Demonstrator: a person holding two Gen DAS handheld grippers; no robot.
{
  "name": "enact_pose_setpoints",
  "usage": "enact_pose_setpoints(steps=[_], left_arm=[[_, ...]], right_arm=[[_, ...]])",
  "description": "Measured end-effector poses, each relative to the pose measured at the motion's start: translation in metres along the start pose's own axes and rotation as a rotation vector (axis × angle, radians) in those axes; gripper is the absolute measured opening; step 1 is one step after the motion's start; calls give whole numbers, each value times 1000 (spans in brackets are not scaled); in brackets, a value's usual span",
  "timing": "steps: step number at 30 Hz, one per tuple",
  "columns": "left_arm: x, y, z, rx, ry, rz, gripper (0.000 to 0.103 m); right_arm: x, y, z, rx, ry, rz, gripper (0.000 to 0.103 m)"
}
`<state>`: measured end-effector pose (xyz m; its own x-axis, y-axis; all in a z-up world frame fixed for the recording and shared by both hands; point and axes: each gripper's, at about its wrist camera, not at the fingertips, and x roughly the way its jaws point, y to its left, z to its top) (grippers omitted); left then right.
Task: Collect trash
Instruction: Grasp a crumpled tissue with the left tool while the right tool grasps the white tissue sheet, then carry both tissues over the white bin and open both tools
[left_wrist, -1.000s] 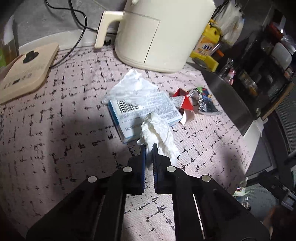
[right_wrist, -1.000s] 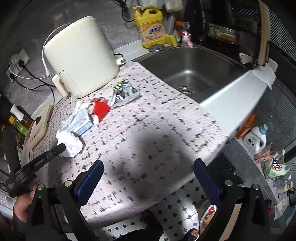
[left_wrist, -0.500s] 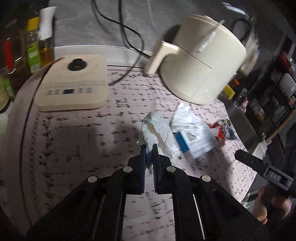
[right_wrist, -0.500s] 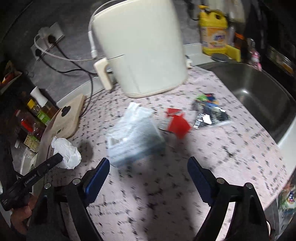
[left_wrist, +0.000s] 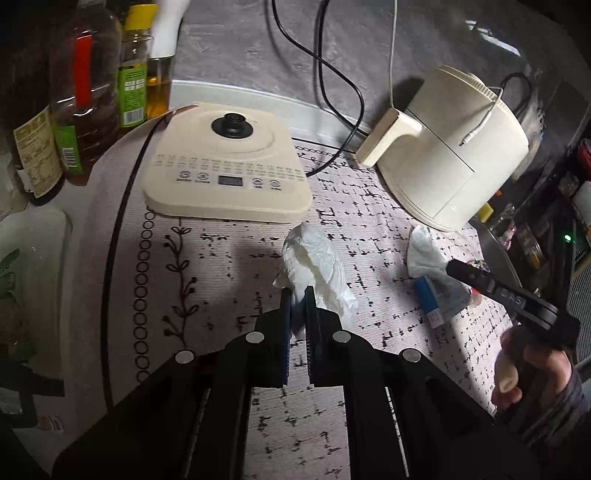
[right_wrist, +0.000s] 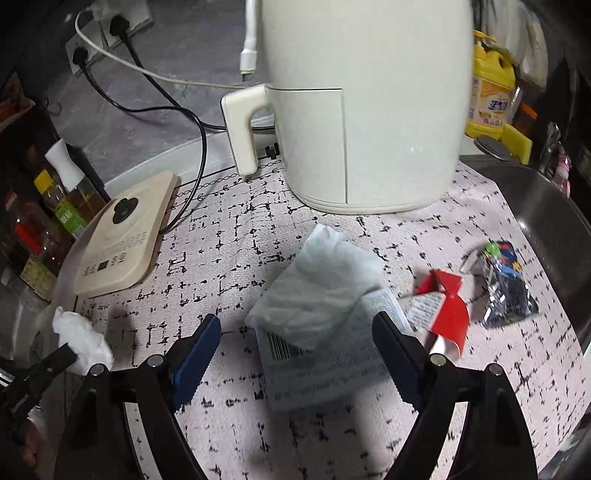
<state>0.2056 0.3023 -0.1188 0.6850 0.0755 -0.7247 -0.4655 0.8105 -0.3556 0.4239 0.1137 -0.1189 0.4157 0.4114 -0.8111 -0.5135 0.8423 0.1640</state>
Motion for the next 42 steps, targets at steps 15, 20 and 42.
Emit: enact_pose_setpoints(steps=[15, 20, 42], left_arm=[[-11, 17, -9, -59, -21, 28, 7], [-17, 9, -11, -52, -34, 38, 7], [-24, -141, -51, 84, -53, -106, 8]], right_arm=[[37, 23, 2, -171, 61, -94, 6], [27, 23, -1, -175, 45, -27, 2], [-150, -85, -71, -41, -134, 145, 2]])
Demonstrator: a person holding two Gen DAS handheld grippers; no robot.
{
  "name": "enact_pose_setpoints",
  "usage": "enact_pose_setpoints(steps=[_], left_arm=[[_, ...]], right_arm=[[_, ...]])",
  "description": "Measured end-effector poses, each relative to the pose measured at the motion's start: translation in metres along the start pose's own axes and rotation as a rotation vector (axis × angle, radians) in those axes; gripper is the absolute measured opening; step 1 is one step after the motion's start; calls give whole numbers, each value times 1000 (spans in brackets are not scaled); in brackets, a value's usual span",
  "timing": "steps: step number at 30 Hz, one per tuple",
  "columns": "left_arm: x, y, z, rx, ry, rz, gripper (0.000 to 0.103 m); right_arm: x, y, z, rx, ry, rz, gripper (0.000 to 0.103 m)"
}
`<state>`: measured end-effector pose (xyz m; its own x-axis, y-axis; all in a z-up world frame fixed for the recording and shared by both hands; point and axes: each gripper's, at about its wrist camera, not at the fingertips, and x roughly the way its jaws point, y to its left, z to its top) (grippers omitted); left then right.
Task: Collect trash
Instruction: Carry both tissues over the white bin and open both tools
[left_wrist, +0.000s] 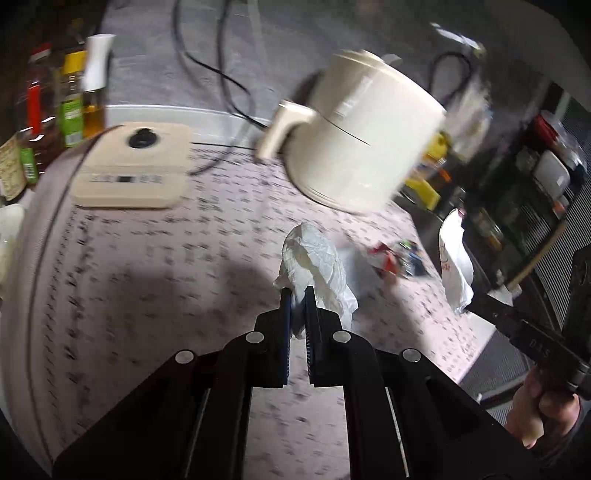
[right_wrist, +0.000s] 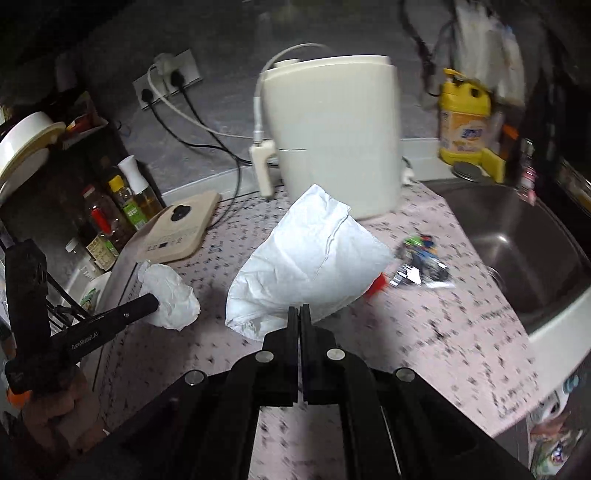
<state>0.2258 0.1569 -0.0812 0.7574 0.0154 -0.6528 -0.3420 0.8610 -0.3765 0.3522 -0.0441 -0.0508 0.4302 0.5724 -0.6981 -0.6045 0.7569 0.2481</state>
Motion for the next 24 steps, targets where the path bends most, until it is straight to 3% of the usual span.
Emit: enact_pose_setpoints(steps=[15, 24], left_arm=[[20, -133, -75, 136, 128, -128, 7], [23, -200, -136, 201, 194, -173, 7]], right_arm=[[-108, -135, -100, 203, 5, -169, 2], [-151, -191, -164, 278, 43, -223, 2]])
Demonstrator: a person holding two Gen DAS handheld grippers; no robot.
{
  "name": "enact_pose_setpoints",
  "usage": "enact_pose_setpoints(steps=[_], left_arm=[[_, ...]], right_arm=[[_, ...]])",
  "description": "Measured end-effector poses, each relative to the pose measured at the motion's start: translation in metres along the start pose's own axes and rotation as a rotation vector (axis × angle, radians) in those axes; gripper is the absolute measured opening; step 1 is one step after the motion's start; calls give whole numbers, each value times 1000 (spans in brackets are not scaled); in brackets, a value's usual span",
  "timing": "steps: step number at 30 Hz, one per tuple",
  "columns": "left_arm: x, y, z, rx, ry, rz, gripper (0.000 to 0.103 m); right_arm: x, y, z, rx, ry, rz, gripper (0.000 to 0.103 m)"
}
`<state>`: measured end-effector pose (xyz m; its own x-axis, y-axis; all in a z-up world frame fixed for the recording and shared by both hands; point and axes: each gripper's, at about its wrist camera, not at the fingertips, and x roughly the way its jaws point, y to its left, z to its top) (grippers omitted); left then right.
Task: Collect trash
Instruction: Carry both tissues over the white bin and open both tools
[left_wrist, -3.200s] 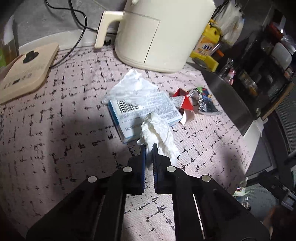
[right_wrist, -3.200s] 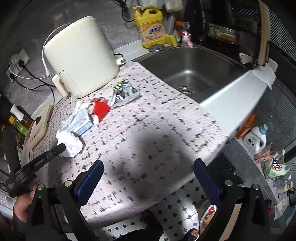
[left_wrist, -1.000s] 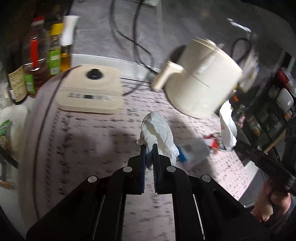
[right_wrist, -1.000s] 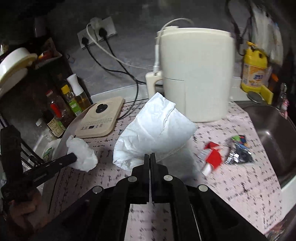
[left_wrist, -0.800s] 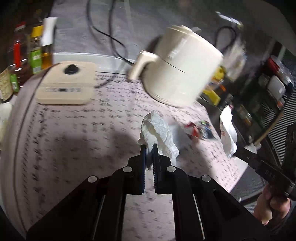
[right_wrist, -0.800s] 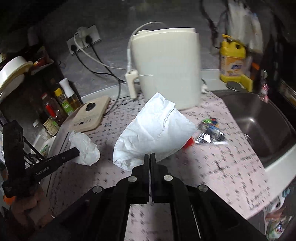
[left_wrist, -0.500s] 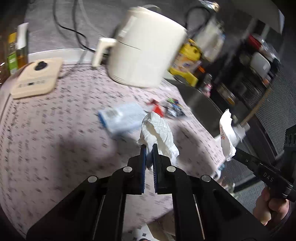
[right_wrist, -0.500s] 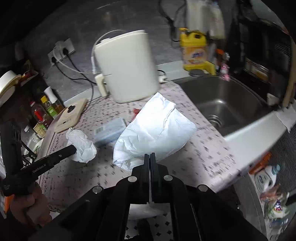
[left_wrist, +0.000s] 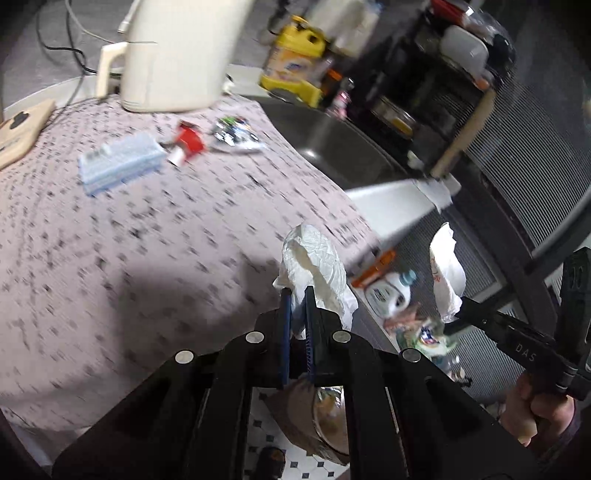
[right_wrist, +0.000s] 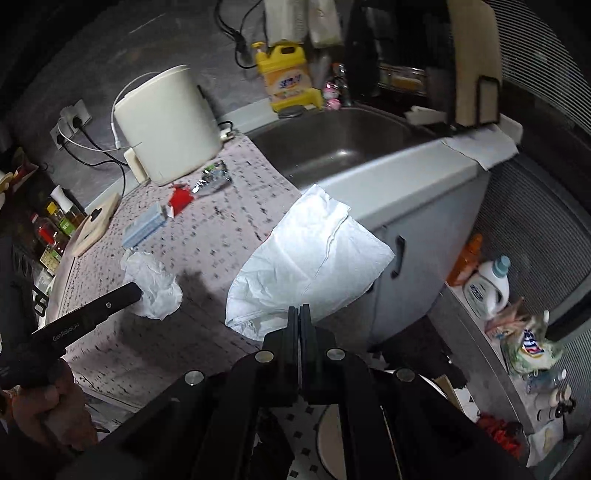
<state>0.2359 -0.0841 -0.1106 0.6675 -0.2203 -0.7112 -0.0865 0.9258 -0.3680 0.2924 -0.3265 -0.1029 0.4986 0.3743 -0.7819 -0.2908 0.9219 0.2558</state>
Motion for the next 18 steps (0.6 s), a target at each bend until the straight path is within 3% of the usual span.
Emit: enact_pose_setpoints(steps=[10, 18], left_arm=[[23, -62, -56, 52, 89, -28, 7], [30, -84, -85, 81, 137, -15, 7]], right_arm=[[-14, -65, -62, 68, 80, -14, 3], [-7, -93, -108, 111, 153, -8, 6]])
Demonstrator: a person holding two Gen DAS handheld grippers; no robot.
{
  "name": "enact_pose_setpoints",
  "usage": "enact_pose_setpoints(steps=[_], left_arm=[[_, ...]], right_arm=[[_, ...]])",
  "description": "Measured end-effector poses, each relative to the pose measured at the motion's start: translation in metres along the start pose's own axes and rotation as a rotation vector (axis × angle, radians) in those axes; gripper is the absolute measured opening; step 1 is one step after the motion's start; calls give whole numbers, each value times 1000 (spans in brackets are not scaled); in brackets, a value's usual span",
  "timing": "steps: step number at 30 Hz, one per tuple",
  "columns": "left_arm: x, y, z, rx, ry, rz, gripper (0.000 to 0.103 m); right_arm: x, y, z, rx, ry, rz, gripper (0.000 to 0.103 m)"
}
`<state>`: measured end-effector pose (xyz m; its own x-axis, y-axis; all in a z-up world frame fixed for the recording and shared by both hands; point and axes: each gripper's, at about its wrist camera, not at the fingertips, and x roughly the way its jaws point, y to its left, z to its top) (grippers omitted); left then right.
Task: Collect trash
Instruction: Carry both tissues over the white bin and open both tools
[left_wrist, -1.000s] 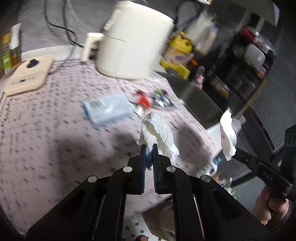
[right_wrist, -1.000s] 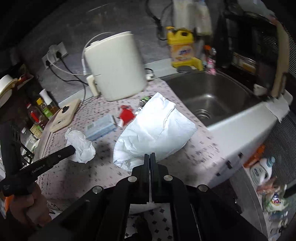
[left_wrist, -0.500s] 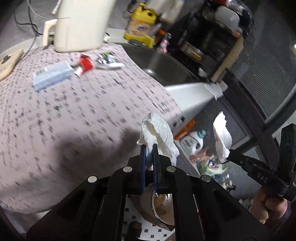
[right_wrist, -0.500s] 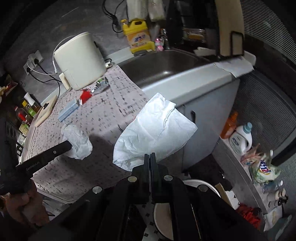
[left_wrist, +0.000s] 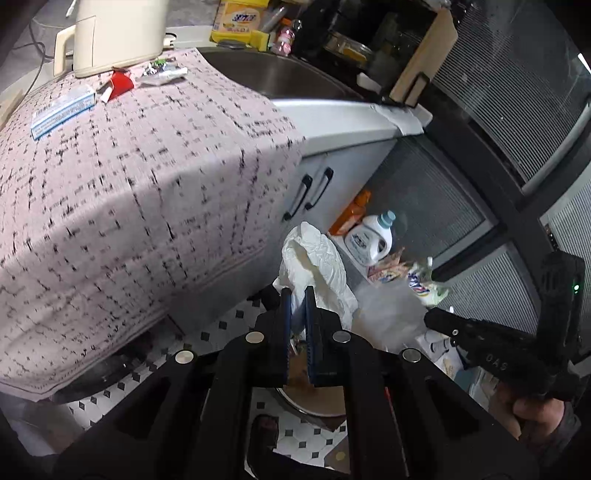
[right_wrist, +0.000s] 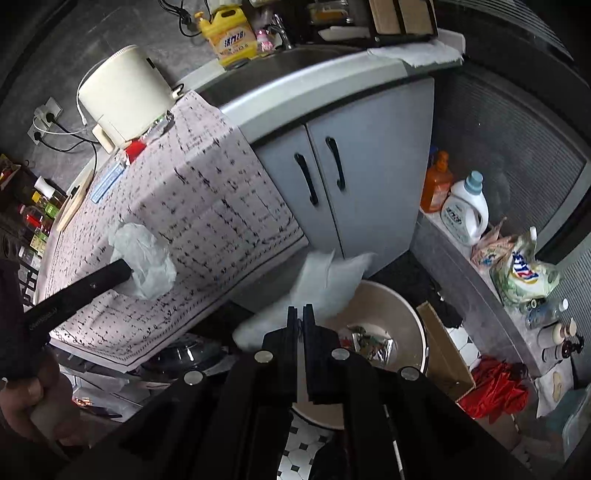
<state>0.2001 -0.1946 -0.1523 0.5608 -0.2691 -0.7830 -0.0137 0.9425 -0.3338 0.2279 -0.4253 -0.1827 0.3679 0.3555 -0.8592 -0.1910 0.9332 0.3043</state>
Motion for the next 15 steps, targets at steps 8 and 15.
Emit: enact_pose_setpoints(steps=[8, 15], left_arm=[[14, -13, -28, 8, 49, 6, 7], [29, -28, -42, 23, 87, -15, 7]], right_arm=[[23, -31, -34, 70, 76, -17, 55], [11, -56, -51, 128, 47, -48, 57]])
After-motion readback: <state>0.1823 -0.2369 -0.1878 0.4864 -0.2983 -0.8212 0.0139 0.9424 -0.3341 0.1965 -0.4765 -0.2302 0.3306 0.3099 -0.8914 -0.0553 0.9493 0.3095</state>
